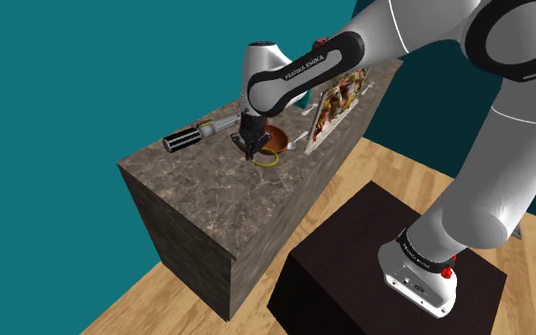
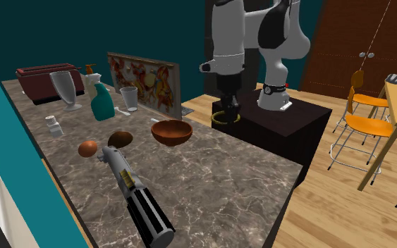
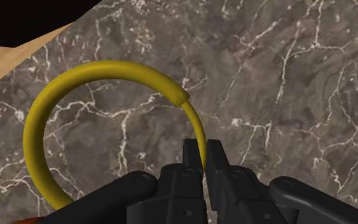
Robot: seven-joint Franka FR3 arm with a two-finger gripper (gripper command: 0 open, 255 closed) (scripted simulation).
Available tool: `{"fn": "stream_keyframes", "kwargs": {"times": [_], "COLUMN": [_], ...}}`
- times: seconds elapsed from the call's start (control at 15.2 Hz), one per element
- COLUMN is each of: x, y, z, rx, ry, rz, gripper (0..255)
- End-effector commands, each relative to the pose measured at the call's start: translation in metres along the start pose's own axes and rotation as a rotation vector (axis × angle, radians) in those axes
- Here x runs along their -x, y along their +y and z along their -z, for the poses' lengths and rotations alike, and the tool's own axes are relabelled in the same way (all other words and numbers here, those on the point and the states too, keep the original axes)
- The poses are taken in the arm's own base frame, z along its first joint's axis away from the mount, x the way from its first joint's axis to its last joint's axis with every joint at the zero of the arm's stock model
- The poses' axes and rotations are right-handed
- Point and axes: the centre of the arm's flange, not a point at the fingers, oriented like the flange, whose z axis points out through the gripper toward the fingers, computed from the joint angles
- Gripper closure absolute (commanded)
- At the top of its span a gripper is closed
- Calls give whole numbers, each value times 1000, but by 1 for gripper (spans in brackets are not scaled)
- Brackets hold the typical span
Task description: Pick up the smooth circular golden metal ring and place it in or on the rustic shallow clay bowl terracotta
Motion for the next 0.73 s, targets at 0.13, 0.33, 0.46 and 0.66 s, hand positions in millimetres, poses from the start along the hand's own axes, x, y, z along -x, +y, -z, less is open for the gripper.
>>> {"fn": "stream_keyframes", "kwargs": {"times": [0.13,0.33,0.46,0.66], "x": [-43,-78,-102,-137], "y": [21,38,49,66], "z": [8,14,18,24], "rx": [0,0,0,0], "ry": [0,0,0,0], "rz": [0,0,0,0], "gripper": [255,255,255,255]}}
